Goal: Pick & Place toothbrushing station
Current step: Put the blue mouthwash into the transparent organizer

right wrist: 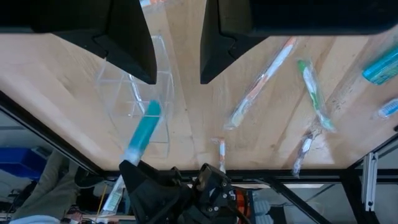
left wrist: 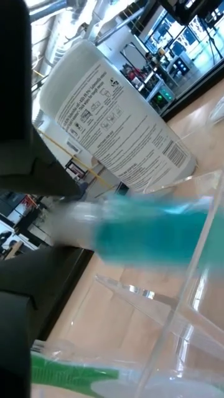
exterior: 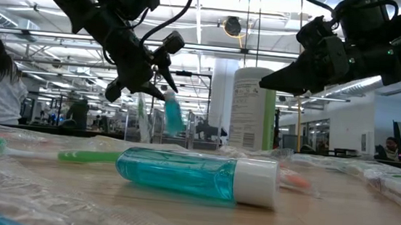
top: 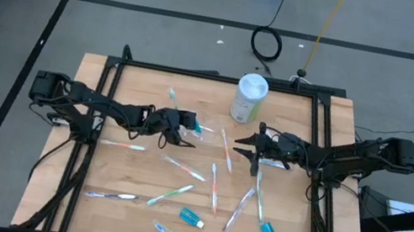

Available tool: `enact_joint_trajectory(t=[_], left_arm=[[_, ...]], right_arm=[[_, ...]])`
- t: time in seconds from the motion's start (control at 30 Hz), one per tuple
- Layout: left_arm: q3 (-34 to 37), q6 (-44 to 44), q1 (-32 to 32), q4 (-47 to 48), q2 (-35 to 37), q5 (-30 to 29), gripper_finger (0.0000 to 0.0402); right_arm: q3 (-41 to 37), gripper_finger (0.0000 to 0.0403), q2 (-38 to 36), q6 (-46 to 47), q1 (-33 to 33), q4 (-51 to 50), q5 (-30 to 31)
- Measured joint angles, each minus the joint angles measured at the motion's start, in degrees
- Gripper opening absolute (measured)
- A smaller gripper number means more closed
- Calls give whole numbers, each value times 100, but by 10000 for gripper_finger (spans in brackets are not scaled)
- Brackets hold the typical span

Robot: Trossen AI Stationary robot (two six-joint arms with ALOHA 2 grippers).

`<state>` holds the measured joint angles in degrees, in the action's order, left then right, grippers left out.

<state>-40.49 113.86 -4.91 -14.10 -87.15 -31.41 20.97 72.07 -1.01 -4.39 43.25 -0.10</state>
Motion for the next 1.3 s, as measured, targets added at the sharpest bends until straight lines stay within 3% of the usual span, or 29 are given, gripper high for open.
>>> enact_joint_trajectory(t=[0.2, 0.43, 0.77, 0.97, 1.2, 1.3], left_arm=[[0, -21, 0, -11, 0, 129, 203], [0, -422, 0, -370, 4, 146, 213], [-112, -2285, 154, -723, 64, 12, 214], [-673, -4118, 250, -282, 318, 351, 214], [-1613, -7451, 100, 2041, 773, 2254, 214], [-1789, -8660, -15, 2408, 796, 2654, 214]], right_arm=[[0, 114, 0, -13, 0, -1, 0], [0, 114, 0, -13, 0, 0, 0], [0, 114, 0, -12, 1, -1, 0], [0, 114, 0, -12, -1, -11, -2], [2, 115, 2, 199, 1, 301, 411], [0, 121, 2, 176, -1, 359, 706]])
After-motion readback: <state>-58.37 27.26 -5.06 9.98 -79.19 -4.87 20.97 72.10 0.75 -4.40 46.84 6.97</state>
